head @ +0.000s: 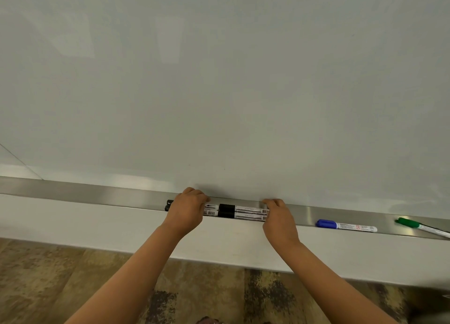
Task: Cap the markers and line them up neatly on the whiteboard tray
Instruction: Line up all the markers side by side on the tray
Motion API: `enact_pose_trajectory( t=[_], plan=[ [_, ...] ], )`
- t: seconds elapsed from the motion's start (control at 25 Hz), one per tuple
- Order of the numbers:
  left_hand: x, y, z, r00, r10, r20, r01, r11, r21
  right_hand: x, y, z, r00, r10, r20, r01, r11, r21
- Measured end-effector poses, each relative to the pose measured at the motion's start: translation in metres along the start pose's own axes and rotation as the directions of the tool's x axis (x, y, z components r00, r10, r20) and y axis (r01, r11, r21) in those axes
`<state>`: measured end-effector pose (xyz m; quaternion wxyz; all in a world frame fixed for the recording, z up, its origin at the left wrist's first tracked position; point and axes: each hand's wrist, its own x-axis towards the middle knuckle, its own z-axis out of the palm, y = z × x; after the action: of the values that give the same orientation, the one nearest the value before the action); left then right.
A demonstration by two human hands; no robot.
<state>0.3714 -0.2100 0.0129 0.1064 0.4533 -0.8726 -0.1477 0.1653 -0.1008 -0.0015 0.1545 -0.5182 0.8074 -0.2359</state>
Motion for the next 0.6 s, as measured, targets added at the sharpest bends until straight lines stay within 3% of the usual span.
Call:
enact_pose_trajectory(
  t=[0.28,0.4,0.48,0.6],
  plan=[
    [0.001,-0.005,-0.002,1.0,-0.022,-0.009,0.022,0.999,0.025,0.003,0.002,-0.003,1.0,0.004,0.014,-0.003,0.999,-0.05],
    [-0.001,-0.015,-0.008,0.967,-0.223,-0.12,0.222,0.975,-0.025,0.005,0.003,-0.005,0.999,-0.021,0.044,0.025,0.997,-0.079],
    [-0.004,-0.024,-0.011,0.895,-0.409,-0.179,0.39,0.911,-0.131,0.007,0.002,-0.005,0.998,-0.022,0.063,0.027,0.996,-0.082],
    [-0.007,-0.032,-0.013,0.792,-0.597,-0.13,0.558,0.794,-0.242,0.009,0.002,-0.003,0.997,-0.014,0.073,0.02,0.997,-0.079]
  ],
)
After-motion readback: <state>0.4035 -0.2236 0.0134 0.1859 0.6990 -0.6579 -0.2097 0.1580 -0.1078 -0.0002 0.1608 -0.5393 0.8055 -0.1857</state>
